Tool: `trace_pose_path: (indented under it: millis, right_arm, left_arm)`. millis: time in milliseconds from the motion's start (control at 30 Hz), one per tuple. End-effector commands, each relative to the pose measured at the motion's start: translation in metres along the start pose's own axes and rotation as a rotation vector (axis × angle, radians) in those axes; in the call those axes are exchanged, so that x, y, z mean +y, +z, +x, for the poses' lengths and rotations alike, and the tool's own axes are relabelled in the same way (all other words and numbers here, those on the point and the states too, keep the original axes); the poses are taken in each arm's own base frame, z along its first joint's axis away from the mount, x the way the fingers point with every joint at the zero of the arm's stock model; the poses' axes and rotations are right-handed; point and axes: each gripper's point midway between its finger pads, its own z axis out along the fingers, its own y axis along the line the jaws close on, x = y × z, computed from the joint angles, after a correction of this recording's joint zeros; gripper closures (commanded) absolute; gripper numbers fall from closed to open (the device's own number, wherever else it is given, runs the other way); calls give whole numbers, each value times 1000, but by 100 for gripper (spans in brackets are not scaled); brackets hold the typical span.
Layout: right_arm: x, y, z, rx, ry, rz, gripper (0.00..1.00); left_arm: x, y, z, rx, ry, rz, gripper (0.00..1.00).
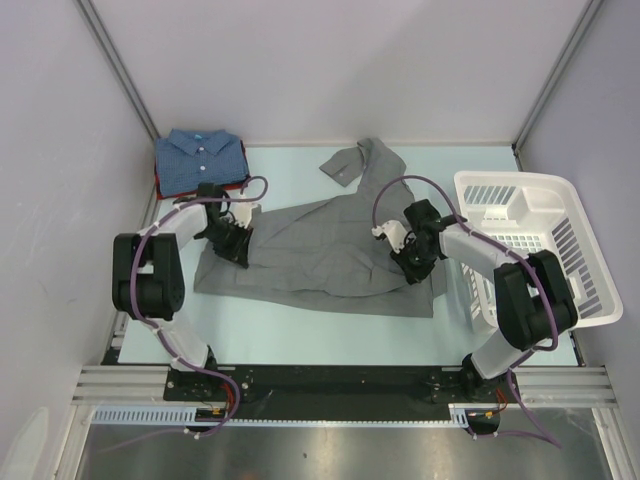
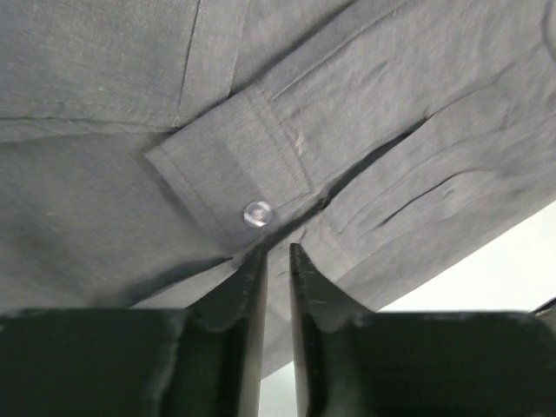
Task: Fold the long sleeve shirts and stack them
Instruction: Fold the shirt
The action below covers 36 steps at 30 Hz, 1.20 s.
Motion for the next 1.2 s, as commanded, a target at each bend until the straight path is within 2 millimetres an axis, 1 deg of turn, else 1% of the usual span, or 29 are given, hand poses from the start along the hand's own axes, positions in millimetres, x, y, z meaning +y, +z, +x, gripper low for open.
trace_pose_path:
  millis: [0, 67, 100, 133, 167, 200, 233, 300, 333, 367, 400, 433, 467, 533, 567, 600, 633, 700, 733, 800, 833, 867, 900, 933, 967, 1000, 1033, 1100, 1167]
  right_arm:
    - [-2, -15, -3, -9, -21, 16, 98]
    - [4, -20, 2, 6, -16, -6, 94]
    - [6, -23, 3, 8, -10, -14, 90]
    - [9, -26, 2, 2, -8, -17, 88]
    - [9, -29, 0, -6, -1, -17, 84]
    - [10, -32, -3, -22, 2, -17, 77]
    - [13, -36, -9, -54, 2, -30, 73]
    - [11, -42, -28, -116, -1, -28, 64]
    - [15, -44, -36, -140, 4, -61, 64]
    - [18, -42, -39, -142, 11, -86, 63]
    - [19, -44, -44, -158, 15, -102, 63]
    - [24, -43, -47, -180, 24, -139, 63]
    - [24, -43, -51, -205, 23, -145, 63]
    - [25, -39, -50, -213, 38, -170, 59]
    - [23, -38, -49, -218, 50, -175, 57]
    - [22, -37, -48, -219, 62, -184, 56]
    - [21, -38, -48, -226, 77, -200, 54]
    - [15, -40, -42, -226, 105, -213, 52]
    - [15, -41, -39, -222, 116, -224, 52]
    - [11, -41, -36, -224, 123, -228, 51]
    - [13, -41, -36, -222, 125, -241, 49]
    - [14, -39, -36, -219, 133, -249, 48]
    - [15, -36, -36, -215, 144, -266, 48]
    - [15, -34, -38, -216, 149, -272, 48]
    - [15, -33, -38, -214, 155, -279, 48]
    - [16, -29, -37, -206, 165, -288, 48]
    - [15, -27, -37, -205, 167, -287, 47]
    - [12, -23, -35, -197, 164, -279, 46]
    - [9, -19, -34, -190, 161, -262, 46]
  left_arm:
    - [15, -27, 2, -5, 140, -112, 58]
    - [36, -35, 24, 50, 153, -174, 52]
    - [40, -38, 28, 58, 149, -184, 48]
    - [49, -43, 36, 65, 122, -197, 47]
    - [54, -46, 38, 61, 109, -203, 46]
    - [56, -49, 37, 45, 99, -194, 45]
    - [61, -56, 32, 14, 90, -190, 44]
    - [42, -57, 12, -68, 112, -83, 41]
    - [29, -58, 4, -87, 147, -27, 40]
    - [17, -64, -17, -147, 197, 21, 39]
    - [-4, -65, -32, -205, 245, 106, 39]
    - [-24, -67, -52, -244, 353, 148, 39]
    - [-37, -68, -63, -272, 418, 178, 38]
    - [-74, -58, -91, -338, 590, 254, 37]
    - [-85, -57, -103, -363, 653, 267, 36]
    - [-95, -48, -110, -370, 697, 295, 36]
    - [-119, -42, -127, -402, 800, 316, 36]
    - [-137, -26, -144, -428, 889, 333, 35]
    - [-160, -21, -151, -447, 975, 363, 35]
    - [-174, -5, -164, -475, 1055, 363, 35]
    - [-189, 0, -167, -488, 1124, 374, 35]
    - [-192, 11, -168, -482, 1150, 379, 35]
    - [-203, 18, -170, -482, 1192, 387, 34]
    - [-205, 20, -177, -490, 1242, 369, 34]
    - [-206, 32, -177, -474, 1258, 376, 35]
    - [-213, 38, -178, -473, 1300, 380, 35]
    - [-212, 47, -179, -455, 1317, 372, 35]
    - [-218, 55, -179, -443, 1382, 371, 36]
    - [-219, 66, -172, -408, 1402, 384, 37]
